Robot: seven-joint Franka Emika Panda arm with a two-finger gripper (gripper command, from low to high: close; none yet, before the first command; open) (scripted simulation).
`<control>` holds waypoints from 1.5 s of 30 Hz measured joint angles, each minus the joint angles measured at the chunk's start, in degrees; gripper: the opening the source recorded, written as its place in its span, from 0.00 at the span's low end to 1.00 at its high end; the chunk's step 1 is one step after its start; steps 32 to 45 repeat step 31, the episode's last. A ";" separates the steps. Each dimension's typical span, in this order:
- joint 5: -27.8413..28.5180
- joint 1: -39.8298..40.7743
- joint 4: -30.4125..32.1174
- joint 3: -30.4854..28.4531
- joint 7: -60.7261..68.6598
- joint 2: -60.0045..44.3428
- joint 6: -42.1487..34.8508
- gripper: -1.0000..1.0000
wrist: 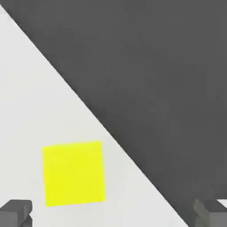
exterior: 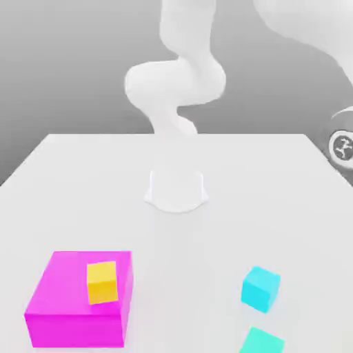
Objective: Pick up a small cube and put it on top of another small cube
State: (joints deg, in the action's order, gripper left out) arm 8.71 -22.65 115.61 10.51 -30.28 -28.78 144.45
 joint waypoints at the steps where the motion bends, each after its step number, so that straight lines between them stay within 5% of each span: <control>1: 0.54 -0.50 -0.48 -0.31 -0.14 -2.08 1.17 0.50; 3: 1.57 -1.34 -1.42 -1.14 -0.72 -6.23 4.07 0.50; 4: 1.91 -1.64 -1.76 -1.49 -0.94 -7.74 5.19 0.00; 14: 0.48 -0.94 -0.64 -0.48 0.07 -2.88 1.40 0.00; 23: -7.67 7.84 12.25 -7.99 -9.13 13.10 -0.96 0.00; 27: -8.47 8.83 14.24 -9.80 -11.09 9.83 4.33 0.00; 28: -8.43 8.84 14.28 -9.89 -11.20 8.15 6.05 1.00; 45: -8.43 8.84 14.28 -9.89 -11.20 8.15 6.05 1.00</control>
